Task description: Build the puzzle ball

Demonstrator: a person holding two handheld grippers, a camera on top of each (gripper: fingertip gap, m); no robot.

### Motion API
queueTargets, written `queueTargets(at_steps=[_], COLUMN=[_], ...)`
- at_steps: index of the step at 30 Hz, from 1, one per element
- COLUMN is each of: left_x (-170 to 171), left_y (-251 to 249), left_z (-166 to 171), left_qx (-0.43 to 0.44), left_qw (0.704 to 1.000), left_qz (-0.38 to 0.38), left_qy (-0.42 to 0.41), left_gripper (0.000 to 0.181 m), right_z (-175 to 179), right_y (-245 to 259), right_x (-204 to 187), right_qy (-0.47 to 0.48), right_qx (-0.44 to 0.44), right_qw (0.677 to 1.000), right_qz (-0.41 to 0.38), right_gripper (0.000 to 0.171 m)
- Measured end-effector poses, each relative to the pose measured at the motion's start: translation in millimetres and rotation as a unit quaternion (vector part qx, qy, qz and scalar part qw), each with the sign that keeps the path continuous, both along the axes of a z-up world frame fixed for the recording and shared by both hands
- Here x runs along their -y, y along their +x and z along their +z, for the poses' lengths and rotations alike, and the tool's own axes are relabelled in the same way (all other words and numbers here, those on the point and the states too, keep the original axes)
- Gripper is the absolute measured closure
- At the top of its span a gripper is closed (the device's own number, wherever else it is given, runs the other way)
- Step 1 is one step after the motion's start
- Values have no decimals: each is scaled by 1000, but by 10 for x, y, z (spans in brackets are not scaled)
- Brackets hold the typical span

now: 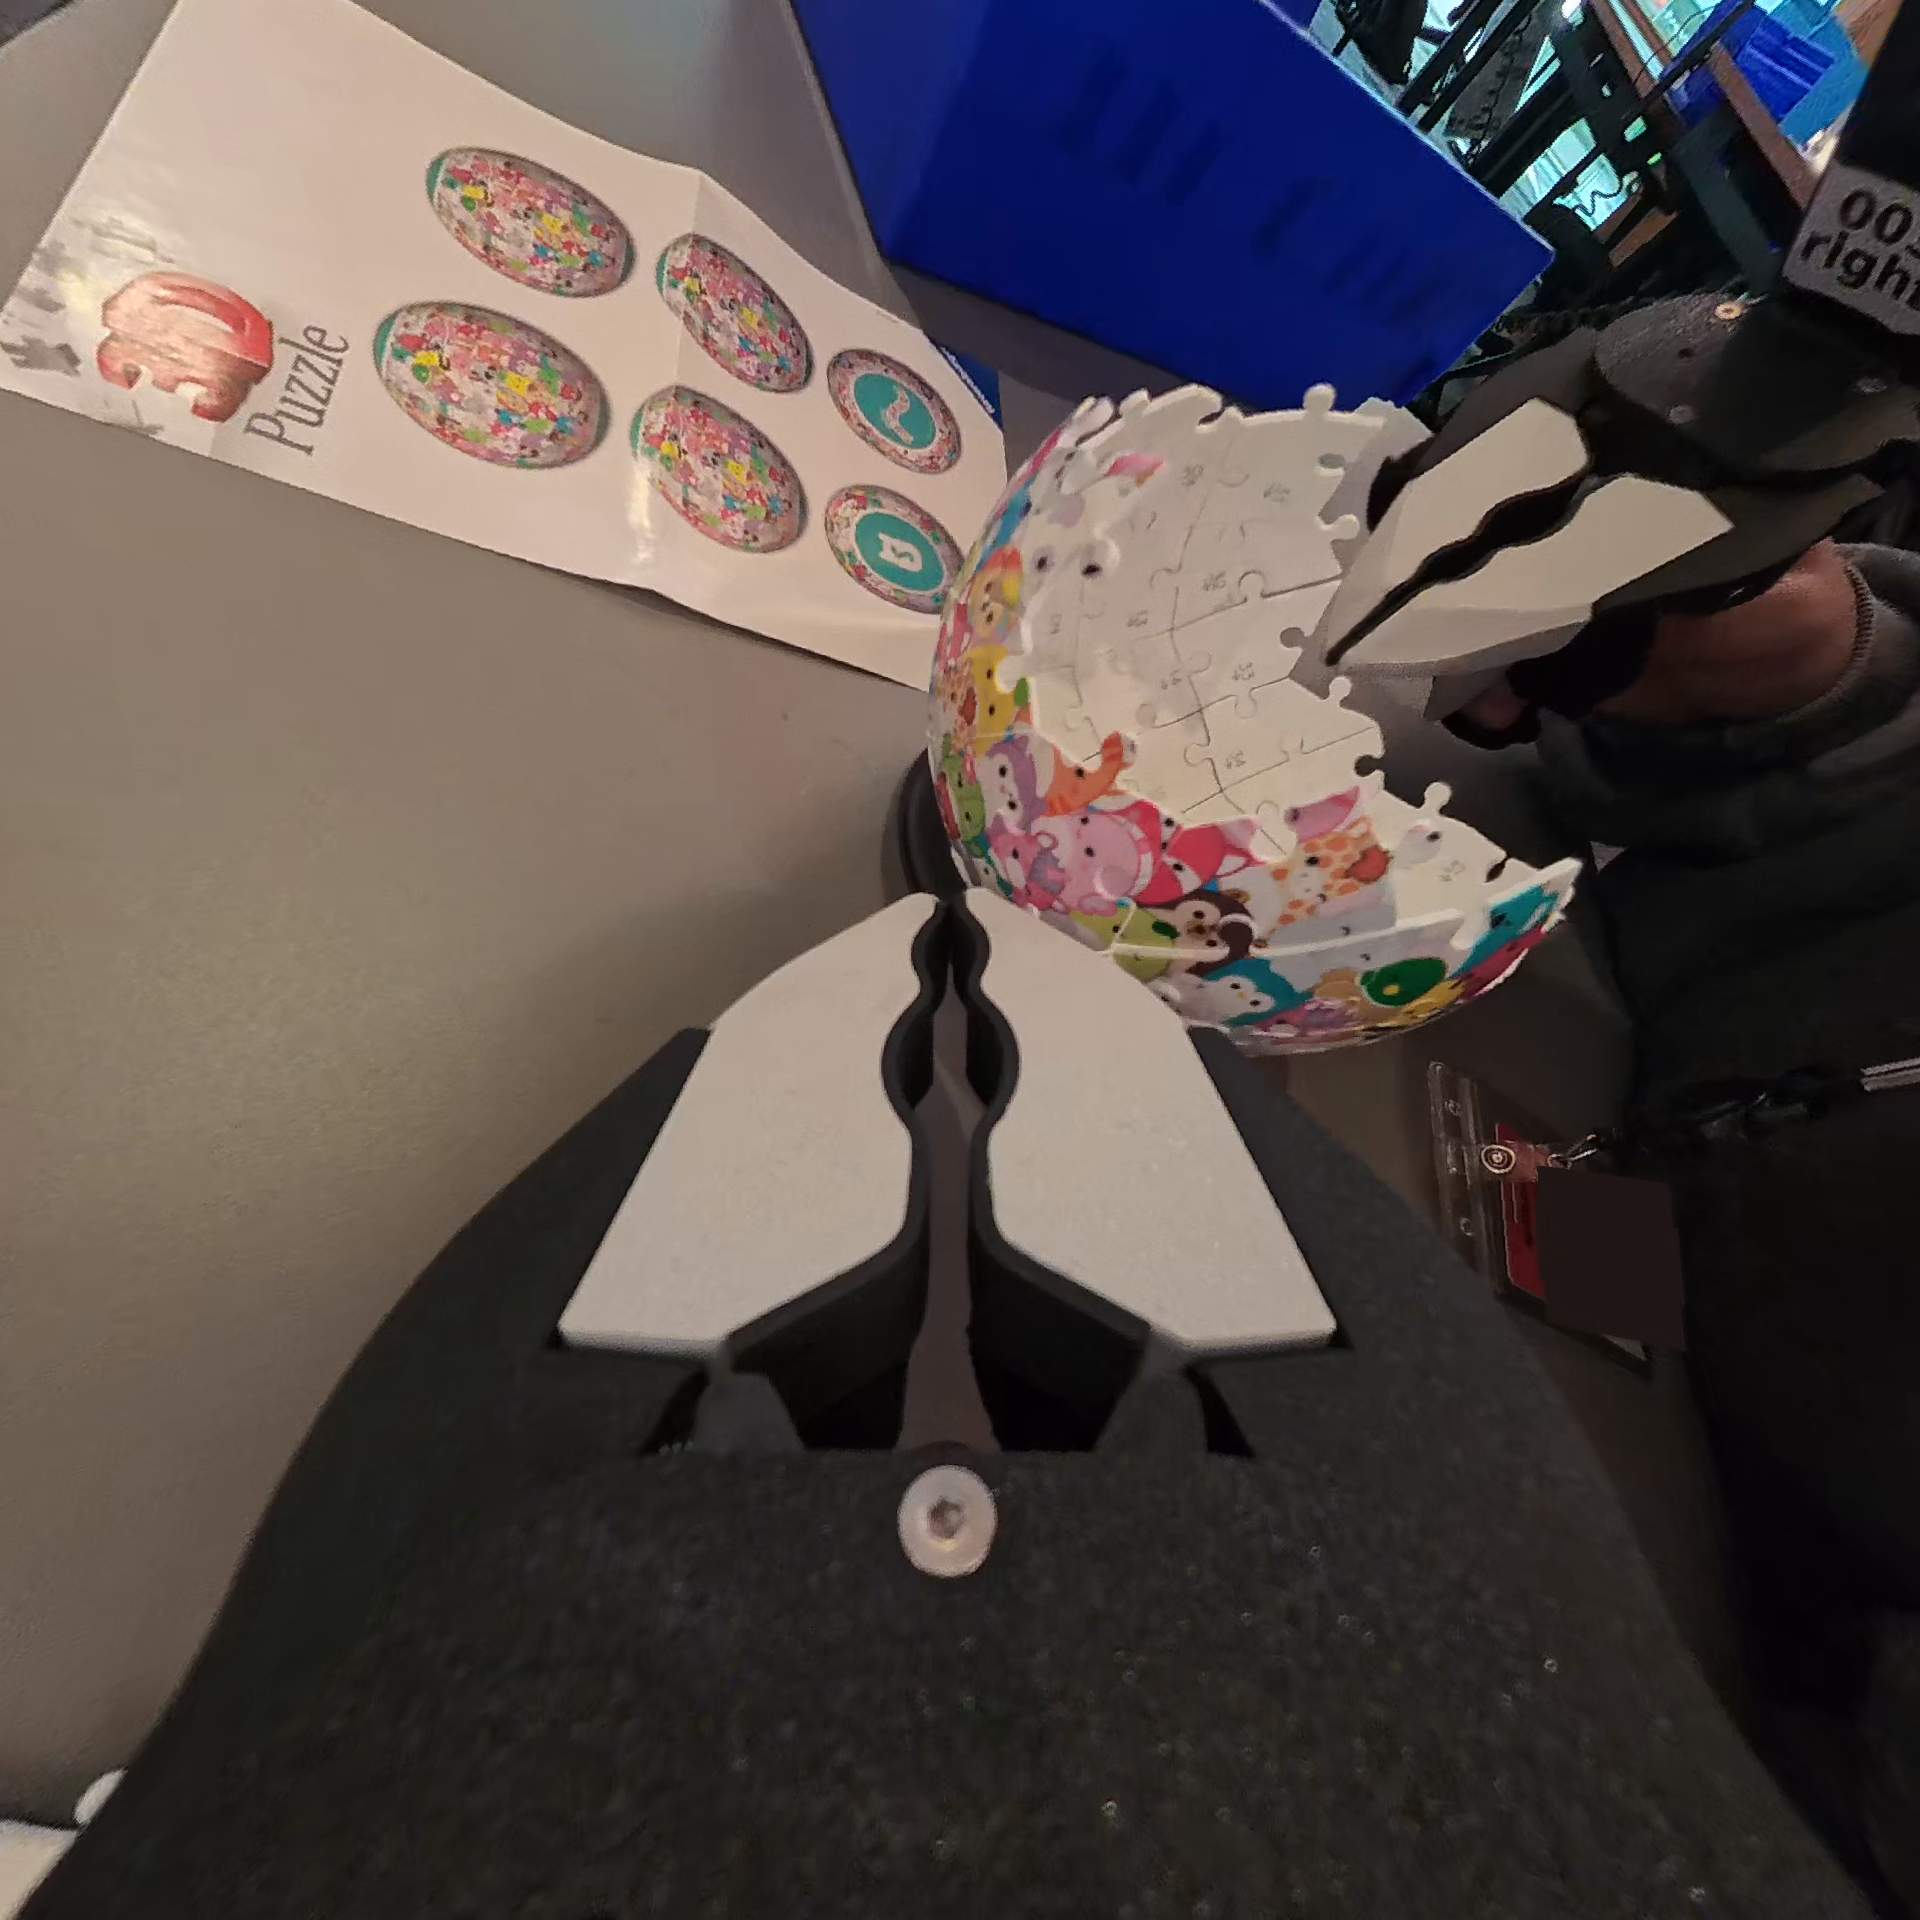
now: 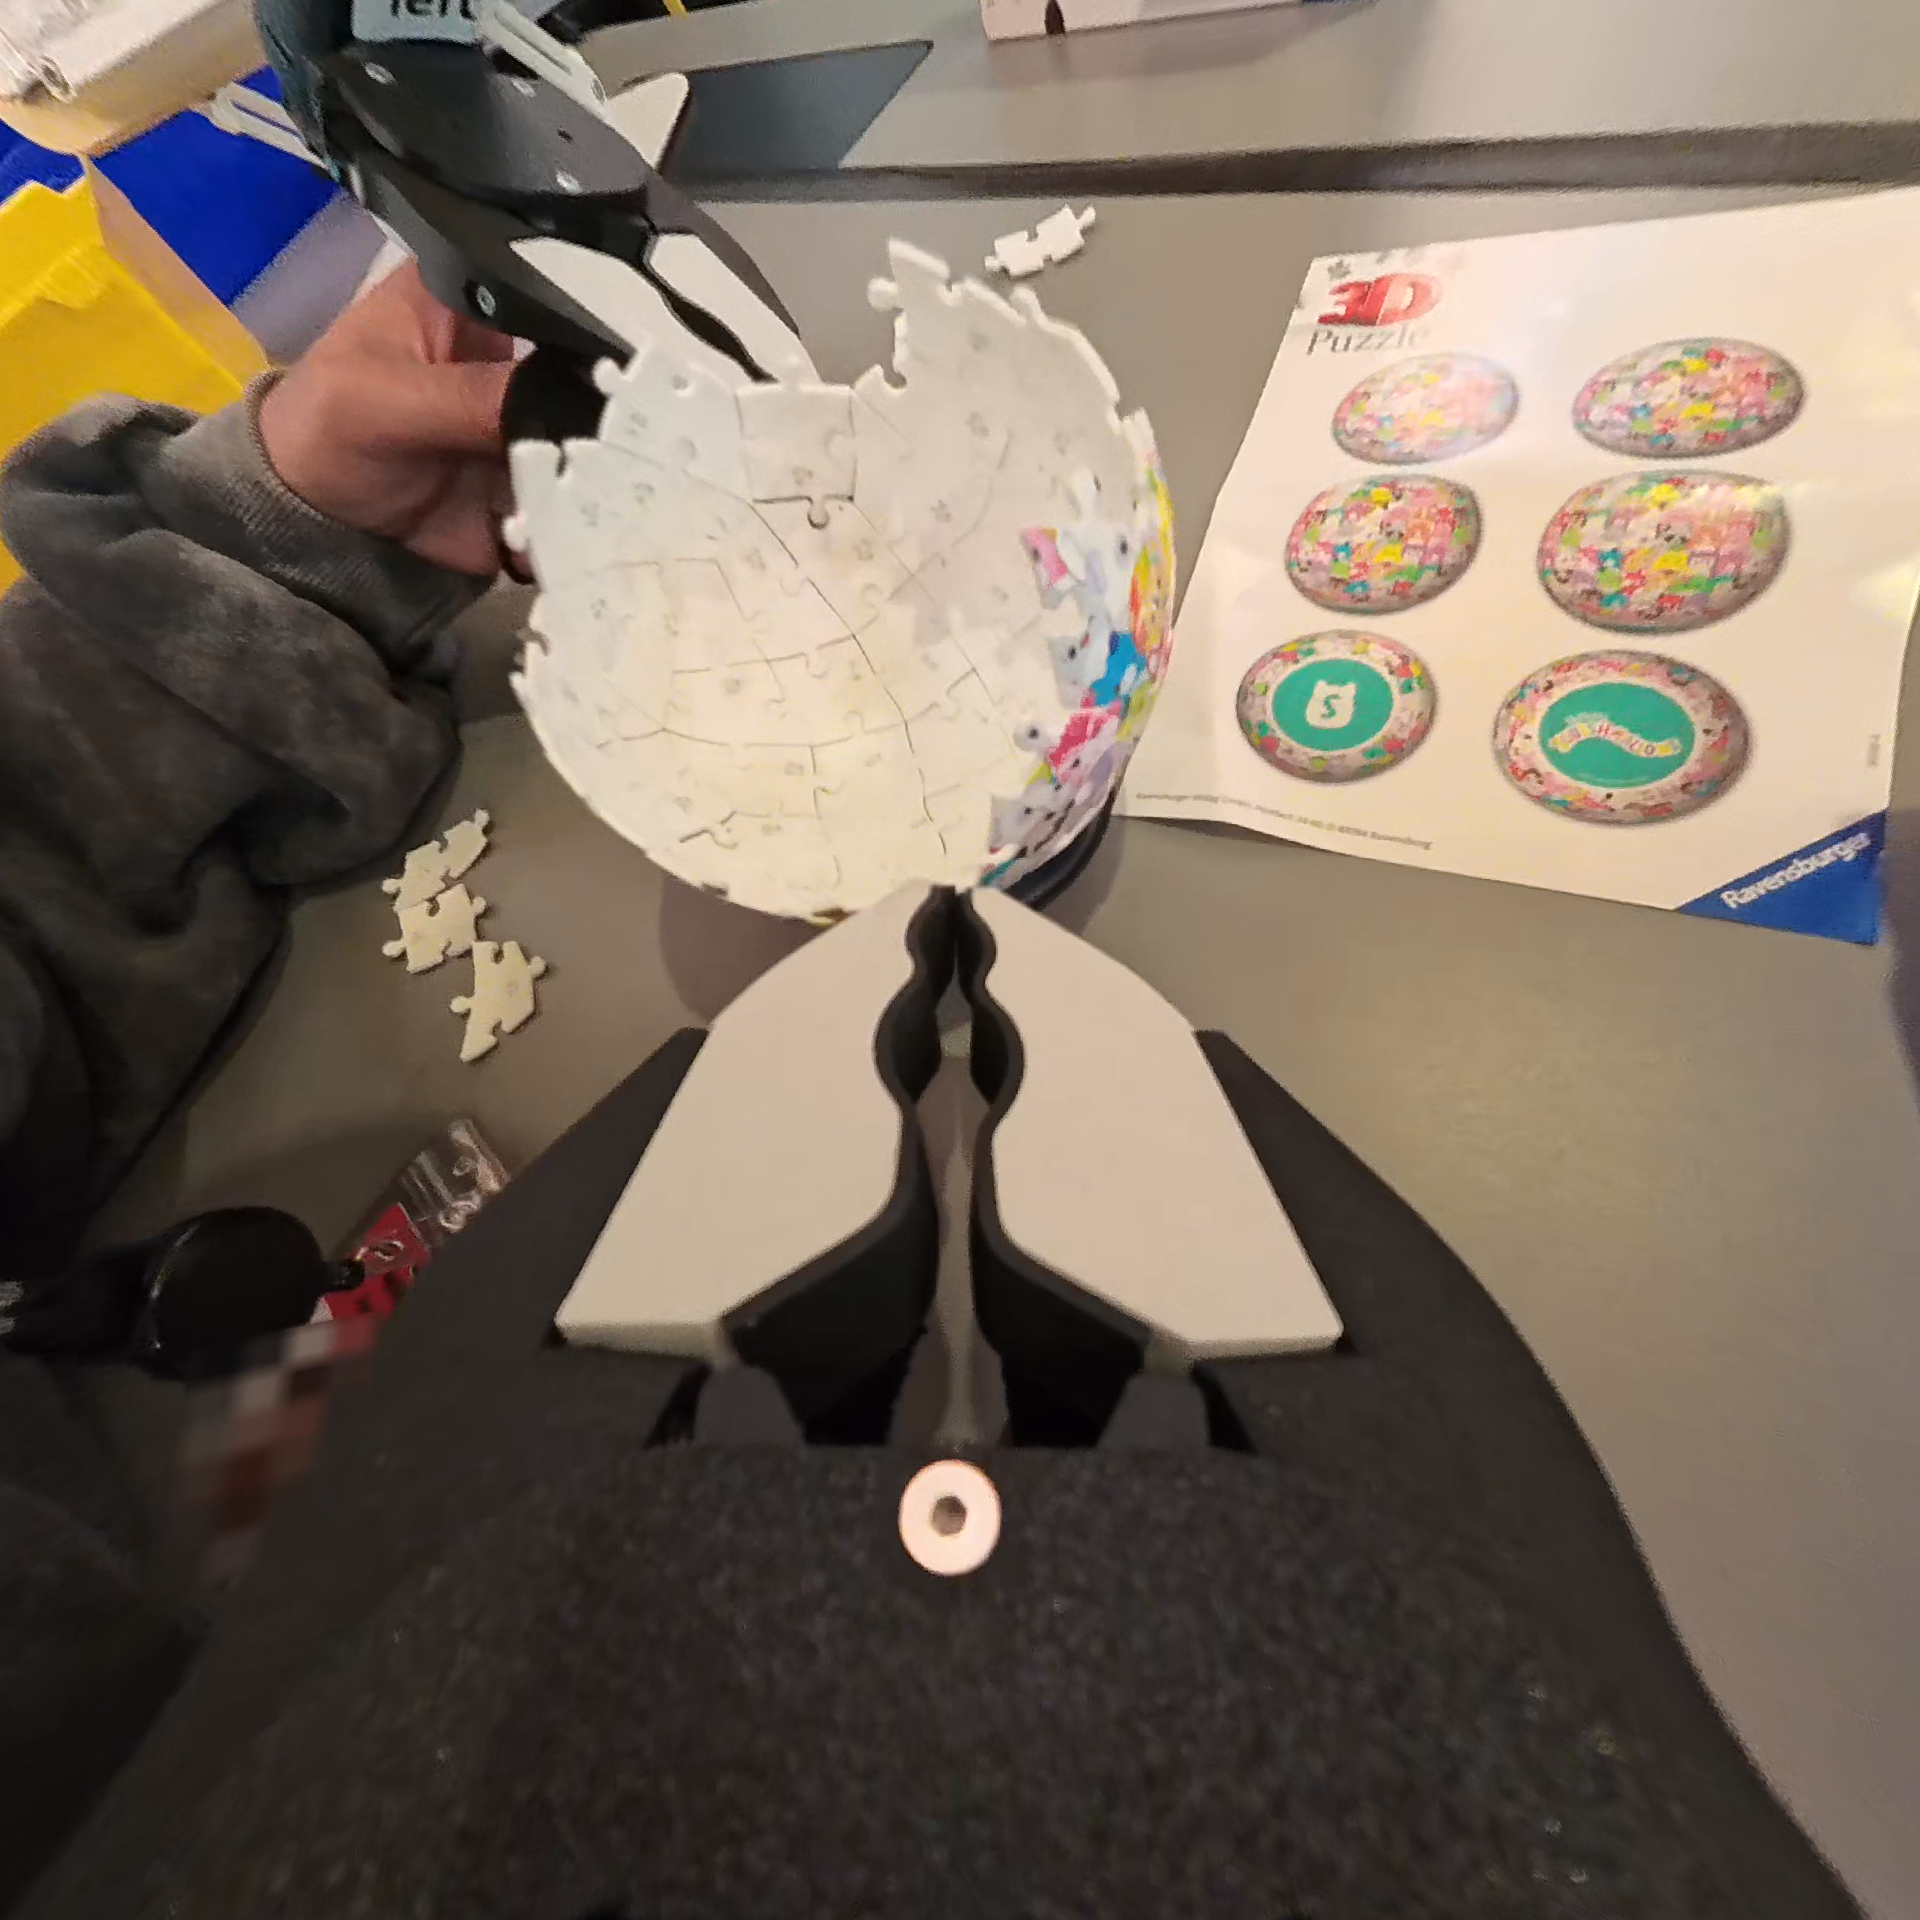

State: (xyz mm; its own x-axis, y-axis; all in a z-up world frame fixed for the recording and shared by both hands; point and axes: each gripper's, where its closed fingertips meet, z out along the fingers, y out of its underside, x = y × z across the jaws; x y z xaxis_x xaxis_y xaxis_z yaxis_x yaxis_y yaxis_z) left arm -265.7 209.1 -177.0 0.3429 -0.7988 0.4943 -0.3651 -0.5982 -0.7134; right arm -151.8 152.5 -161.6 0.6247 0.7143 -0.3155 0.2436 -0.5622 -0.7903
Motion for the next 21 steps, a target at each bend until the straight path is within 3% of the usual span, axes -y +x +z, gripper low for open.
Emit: queueTargets(at_steps=[21], left_x=[-19], left_y=[-37], left_z=[-11], left_qx=[-9], left_qw=[1000], left_qz=[4], left_qy=[8], left_gripper=[181], right_z=[-67], right_y=[-78], right_x=[-36], right_qy=[5], right_qx=[9], right_qw=[1000], right_qz=[1], right_gripper=[171])
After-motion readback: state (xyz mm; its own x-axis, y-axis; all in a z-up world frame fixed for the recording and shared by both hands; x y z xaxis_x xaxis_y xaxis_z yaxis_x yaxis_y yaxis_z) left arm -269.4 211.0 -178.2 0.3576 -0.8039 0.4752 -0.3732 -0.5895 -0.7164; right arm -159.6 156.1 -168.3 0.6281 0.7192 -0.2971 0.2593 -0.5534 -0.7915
